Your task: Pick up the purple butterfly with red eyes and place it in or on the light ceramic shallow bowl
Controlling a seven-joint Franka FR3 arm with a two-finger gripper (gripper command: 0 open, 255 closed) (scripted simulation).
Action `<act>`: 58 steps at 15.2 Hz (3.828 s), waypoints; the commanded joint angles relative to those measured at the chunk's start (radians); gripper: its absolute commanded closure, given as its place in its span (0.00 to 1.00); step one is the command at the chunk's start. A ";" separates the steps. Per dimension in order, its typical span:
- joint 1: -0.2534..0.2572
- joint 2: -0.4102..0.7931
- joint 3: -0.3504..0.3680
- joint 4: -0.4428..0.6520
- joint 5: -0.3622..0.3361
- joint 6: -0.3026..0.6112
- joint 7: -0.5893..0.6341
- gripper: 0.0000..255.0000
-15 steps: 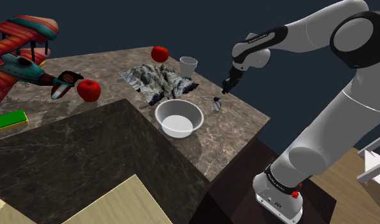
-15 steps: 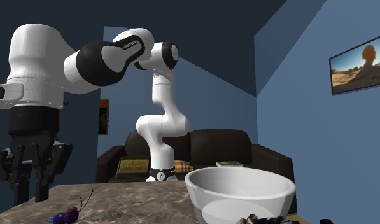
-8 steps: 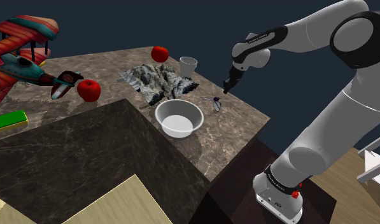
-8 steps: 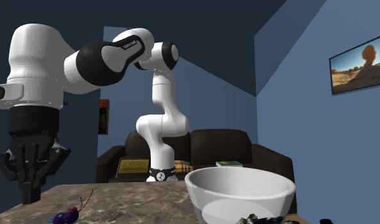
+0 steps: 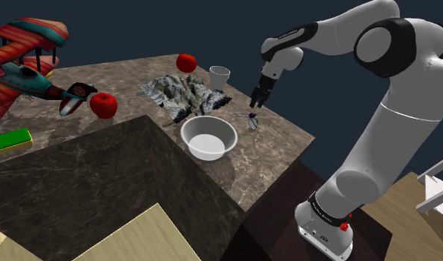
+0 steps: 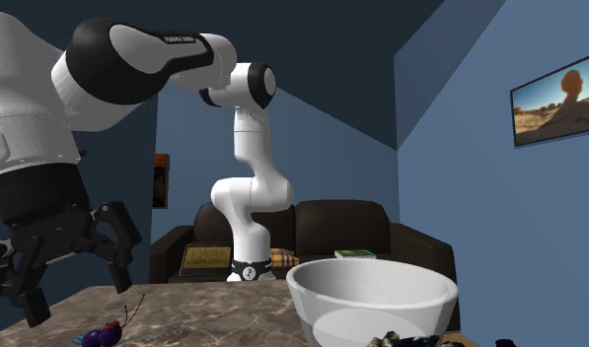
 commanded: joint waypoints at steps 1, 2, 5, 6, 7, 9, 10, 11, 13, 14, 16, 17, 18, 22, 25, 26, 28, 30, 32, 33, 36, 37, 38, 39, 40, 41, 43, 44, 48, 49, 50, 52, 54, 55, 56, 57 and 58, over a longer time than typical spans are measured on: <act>-0.001 0.014 0.007 0.002 0.018 -0.017 -0.017 0.00; 0.001 0.018 0.009 -0.008 0.022 -0.004 -0.020 0.00; 0.006 0.029 0.016 -0.034 0.035 0.032 -0.027 0.00; 0.009 0.035 0.019 -0.047 0.042 0.051 -0.031 0.00; 0.009 0.035 0.019 -0.047 0.042 0.051 -0.031 0.00; 0.009 0.035 0.019 -0.047 0.042 0.051 -0.031 0.00; 0.009 0.035 0.019 -0.047 0.042 0.051 -0.031 0.00; 0.009 0.035 0.019 -0.047 0.042 0.051 -0.031 0.00; 0.009 0.035 0.019 -0.047 0.042 0.051 -0.031 0.00; 0.009 0.035 0.019 -0.047 0.042 0.051 -0.031 0.00; 0.009 0.035 0.019 -0.047 0.042 0.051 -0.031 1.00; 0.009 0.035 0.019 -0.047 0.041 0.051 -0.031 1.00; 0.009 0.035 0.019 -0.047 0.042 0.051 -0.031 1.00; 0.009 0.034 0.019 -0.048 0.041 0.051 -0.031 1.00; 0.009 0.027 0.018 -0.044 0.036 0.041 -0.025 1.00; 0.010 0.019 0.017 -0.039 0.032 0.031 -0.020 1.00; 0.011 0.003 0.014 -0.031 0.022 0.010 -0.008 1.00; 0.012 -0.012 0.013 -0.022 0.013 -0.012 0.003 1.00; 0.012 -0.027 0.011 -0.011 0.004 -0.033 0.014 1.00; 0.013 -0.033 0.010 -0.006 0.000 -0.044 0.019 1.00; 0.013 -0.053 0.008 0.012 -0.011 -0.077 0.035 1.00; 0.014 -0.059 0.008 0.019 -0.015 -0.088 0.040 1.00; 0.014 -0.065 0.007 0.025 -0.018 -0.099 0.045 1.00; 0.014 -0.071 0.007 0.032 -0.022 -0.111 0.050 1.00; 0.014 -0.076 0.006 0.039 -0.025 -0.122 0.055 1.00; 0.014 -0.081 0.006 0.046 -0.028 -0.133 0.059 1.00; 0.014 -0.091 0.005 0.062 -0.034 -0.156 0.069 1.00; 0.014 -0.096 0.005 0.070 -0.036 -0.168 0.073 1.00; 0.014 -0.113 0.004 0.104 -0.046 -0.214 0.091 1.00; 0.014 -0.117 0.004 0.113 -0.048 -0.226 0.095 1.00; 0.014 -0.120 0.004 0.122 -0.049 -0.238 0.100 1.00; 0.013 -0.126 0.003 0.142 -0.053 -0.262 0.108 1.00; 0.013 -0.130 0.003 0.153 -0.055 -0.275 0.112 1.00; 0.027 -0.150 0.014 0.127 -0.056 -0.262 0.135 1.00; 0.039 -0.170 0.026 0.103 -0.056 -0.249 0.157 1.00; 0.052 -0.189 0.038 0.080 -0.056 -0.236 0.180 1.00; 0.064 -0.207 0.051 0.059 -0.056 -0.224 0.202 1.00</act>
